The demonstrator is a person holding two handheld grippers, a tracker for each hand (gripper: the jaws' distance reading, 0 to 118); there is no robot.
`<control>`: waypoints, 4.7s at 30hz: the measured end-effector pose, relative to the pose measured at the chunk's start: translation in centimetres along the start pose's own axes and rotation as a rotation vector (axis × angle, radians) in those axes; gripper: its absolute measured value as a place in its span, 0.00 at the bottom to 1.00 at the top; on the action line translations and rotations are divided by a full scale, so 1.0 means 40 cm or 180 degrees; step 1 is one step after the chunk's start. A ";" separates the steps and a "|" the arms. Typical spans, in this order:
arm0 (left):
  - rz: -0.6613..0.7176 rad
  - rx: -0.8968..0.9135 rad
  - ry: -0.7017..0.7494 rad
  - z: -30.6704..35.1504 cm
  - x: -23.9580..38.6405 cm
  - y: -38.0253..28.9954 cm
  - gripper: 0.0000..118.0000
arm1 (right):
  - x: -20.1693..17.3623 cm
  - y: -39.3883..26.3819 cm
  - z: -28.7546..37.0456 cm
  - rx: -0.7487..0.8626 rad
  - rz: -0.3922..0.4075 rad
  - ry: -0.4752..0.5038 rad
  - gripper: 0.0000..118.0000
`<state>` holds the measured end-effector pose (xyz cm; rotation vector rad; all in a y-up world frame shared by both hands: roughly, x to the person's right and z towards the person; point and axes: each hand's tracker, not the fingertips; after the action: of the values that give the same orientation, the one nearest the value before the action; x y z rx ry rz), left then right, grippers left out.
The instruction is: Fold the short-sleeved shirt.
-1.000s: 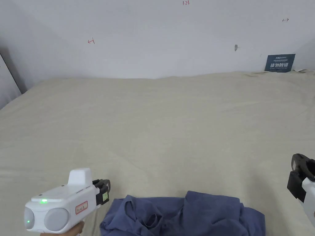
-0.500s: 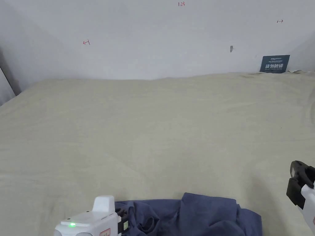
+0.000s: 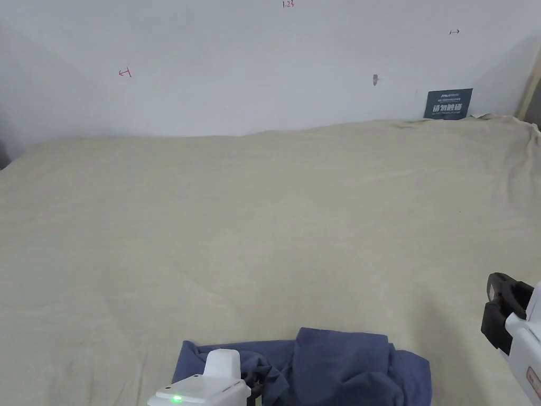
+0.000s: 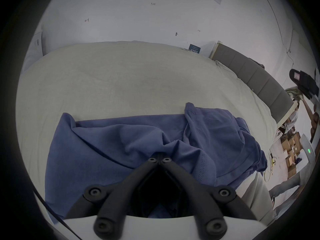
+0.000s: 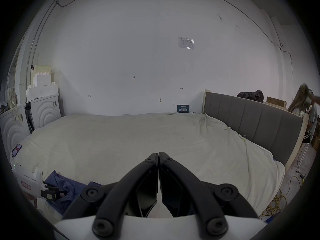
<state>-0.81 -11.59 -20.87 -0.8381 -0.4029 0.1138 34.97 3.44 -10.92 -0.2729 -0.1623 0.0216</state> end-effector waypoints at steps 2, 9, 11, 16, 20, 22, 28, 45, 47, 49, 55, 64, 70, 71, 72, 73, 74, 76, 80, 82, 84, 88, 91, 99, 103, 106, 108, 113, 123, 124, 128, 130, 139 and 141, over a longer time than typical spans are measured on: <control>-0.0041 0.0003 -0.0012 0.000 0.004 -0.005 0.00 | 0.002 -0.002 0.000 -0.0009 -0.0017 -0.0018 0.00; -0.0084 0.0137 0.0015 0.039 0.010 0.008 0.00 | 0.005 0.004 0.005 0.0012 -0.0041 -0.0013 0.00; -0.0078 0.0189 -0.0028 0.074 0.010 0.035 0.00 | 0.004 0.012 0.005 0.0035 -0.0038 -0.0005 0.00; 0.0016 0.0386 -0.0048 0.164 -0.030 0.115 0.00 | 0.000 0.027 0.006 0.0093 -0.0017 0.0014 0.00; 0.0261 0.0433 -0.0140 0.223 -0.119 0.165 0.00 | -0.006 0.031 0.005 0.0109 -0.0008 0.0038 0.00; 0.0302 0.0417 -0.0097 0.242 -0.162 0.177 0.00 | -0.009 0.032 0.004 0.0109 0.0001 0.0050 0.00; 0.0672 0.0085 -0.0115 0.252 -0.303 0.160 0.00 | -0.031 0.038 0.006 0.0090 0.0014 0.0079 0.00; 0.0965 -0.0526 -0.0375 0.137 -0.418 0.101 0.90 | -0.067 0.027 -0.008 -0.0017 0.0079 0.0140 0.00; 0.0918 -0.0605 -0.0410 0.114 -0.402 0.102 0.90 | -0.067 0.027 -0.007 -0.0024 0.0087 0.0134 0.00; 0.0896 -0.0653 -0.0419 0.090 -0.392 0.101 0.89 | -0.065 0.028 -0.007 -0.0034 0.0082 0.0138 0.00; 0.0694 -0.0770 -0.0417 0.058 -0.342 0.103 0.80 | -0.057 0.042 -0.009 -0.0016 0.0114 0.0125 0.00; 0.0548 -0.0861 -0.0391 0.054 -0.332 0.110 0.36 | -0.053 0.052 -0.007 0.0017 0.0120 0.0128 0.00; 0.0602 -0.0775 -0.0389 0.082 -0.331 0.111 0.08 | -0.051 0.048 -0.002 0.0006 0.0112 0.0117 0.00; 0.0516 -0.0774 -0.0363 0.087 -0.319 0.115 0.07 | -0.051 0.048 -0.002 0.0007 0.0116 0.0112 0.00; 0.0463 -0.0758 -0.0322 0.091 -0.309 0.118 0.07 | -0.051 0.048 -0.001 0.0004 0.0119 0.0113 0.00; 0.0419 -0.0763 -0.0324 0.097 -0.299 0.123 0.06 | -0.051 0.049 -0.001 0.0002 0.0120 0.0113 0.00; 0.0318 -0.0750 -0.0295 0.107 -0.289 0.128 0.05 | -0.050 0.051 -0.001 0.0005 0.0116 0.0115 0.00; 0.0288 -0.0743 -0.0283 0.123 -0.278 0.143 0.05 | -0.050 0.054 -0.001 0.0014 0.0121 0.0121 0.00; 0.0262 -0.0712 -0.0279 0.168 -0.285 0.181 0.05 | -0.050 0.062 -0.001 0.0051 0.0128 0.0130 0.00; 0.0241 -0.0690 -0.0209 0.195 -0.303 0.199 0.05 | -0.050 0.065 -0.002 0.0055 0.0126 0.0137 0.00; 0.0228 -0.0677 -0.0097 0.225 -0.329 0.212 0.05 | -0.054 0.068 0.001 0.0065 0.0118 0.0143 0.00; 0.0271 -0.0703 0.0182 0.295 -0.409 0.223 0.05 | -0.058 0.067 -0.004 0.0065 0.0118 0.0170 0.00; 0.0356 -0.0697 0.0397 0.345 -0.462 0.221 0.05 | -0.063 0.065 -0.009 0.0064 0.0106 0.0190 0.00; 0.0587 -0.0743 0.0696 0.392 -0.439 0.211 0.05 | -0.076 0.053 -0.020 0.0039 0.0084 0.0252 0.00; 0.0530 -0.0862 0.0776 0.347 -0.359 0.235 0.05 | -0.080 0.055 -0.013 0.0036 0.0080 0.0270 0.00; 0.0432 -0.0871 0.0712 0.311 -0.324 0.272 0.05 | -0.072 0.055 -0.006 0.0053 0.0080 0.0271 0.00; 0.0245 -0.0952 0.0565 0.292 -0.272 0.293 0.05 | -0.065 0.056 -0.002 0.0063 0.0073 0.0258 0.00; -0.0038 -0.1038 0.0371 0.226 -0.141 0.321 0.05 | -0.045 0.054 0.005 0.0082 0.0050 0.0223 0.00; -0.0533 -0.1283 0.0031 0.063 0.112 0.293 0.05 | -0.019 0.052 0.026 0.0081 0.0011 0.0135 0.00; -0.0616 -0.1310 0.0007 0.049 0.133 0.284 0.05 | -0.014 0.049 0.026 0.0079 0.0012 0.0131 0.00; -0.0733 -0.1368 -0.0005 0.000 0.187 0.236 0.05 | -0.003 0.042 0.027 0.0063 0.0001 0.0093 0.00; -0.0723 -0.1430 -0.0038 -0.029 0.200 0.210 0.05 | 0.000 0.039 0.025 0.0048 0.0000 0.0082 0.00; -0.0732 -0.1366 -0.0025 -0.064 0.231 0.149 0.18 | 0.002 0.036 0.024 0.0021 0.0018 0.0064 0.00; -0.0581 -0.1294 -0.0210 -0.047 0.222 0.159 0.43 | 0.010 0.032 0.019 0.0027 0.0014 0.0065 0.00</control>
<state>8.46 -6.40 -24.04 -1.1946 -0.5735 -0.1145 35.24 4.90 -10.49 -0.2649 -0.1413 0.0240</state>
